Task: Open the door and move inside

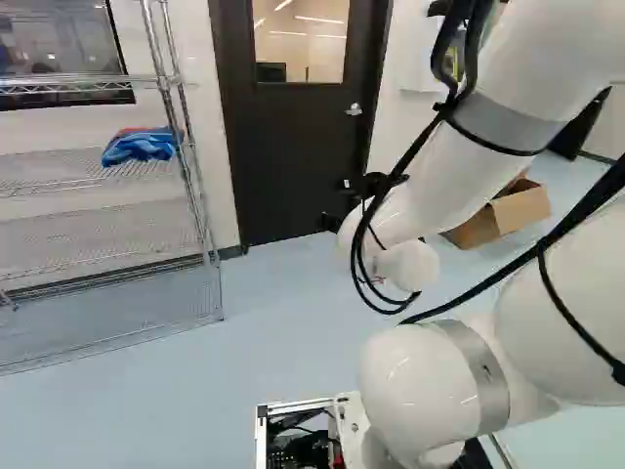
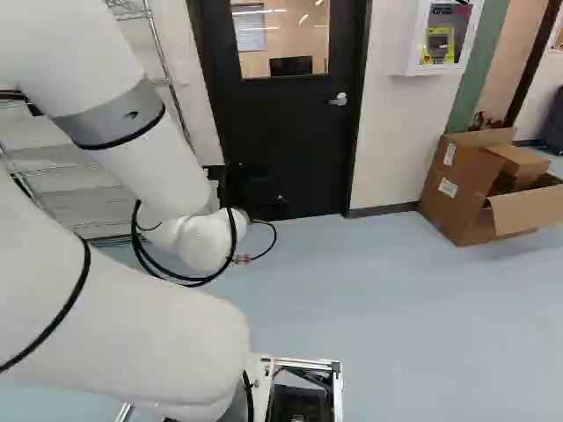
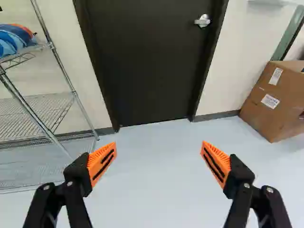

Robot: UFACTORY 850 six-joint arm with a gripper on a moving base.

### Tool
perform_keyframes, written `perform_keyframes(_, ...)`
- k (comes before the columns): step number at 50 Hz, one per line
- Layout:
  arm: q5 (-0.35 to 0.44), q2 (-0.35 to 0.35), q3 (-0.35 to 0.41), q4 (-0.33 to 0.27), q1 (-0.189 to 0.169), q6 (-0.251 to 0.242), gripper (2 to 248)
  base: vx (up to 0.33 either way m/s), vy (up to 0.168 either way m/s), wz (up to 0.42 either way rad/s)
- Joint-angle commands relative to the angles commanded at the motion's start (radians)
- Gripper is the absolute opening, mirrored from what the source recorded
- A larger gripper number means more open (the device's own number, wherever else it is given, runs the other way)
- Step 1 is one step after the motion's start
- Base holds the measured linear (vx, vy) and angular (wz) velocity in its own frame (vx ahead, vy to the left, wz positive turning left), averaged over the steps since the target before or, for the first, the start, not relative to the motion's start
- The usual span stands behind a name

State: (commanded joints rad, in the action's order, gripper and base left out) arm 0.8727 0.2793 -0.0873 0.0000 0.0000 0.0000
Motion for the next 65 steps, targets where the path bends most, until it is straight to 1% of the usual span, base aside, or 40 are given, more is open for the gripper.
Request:
perform_keyframes(26,0.0,0.0,0.0,0.0,0.0,0.0,247,0.001,-0.001,-0.001)
perform_keyframes(40,0.0,0.0,0.0,0.0,0.0,0.0,247,0.056,-0.024,0.001)
perform_keyframes(65,0.0,0.0,0.0,0.0,0.0,0.0,247,0.171,-0.08,0.003)
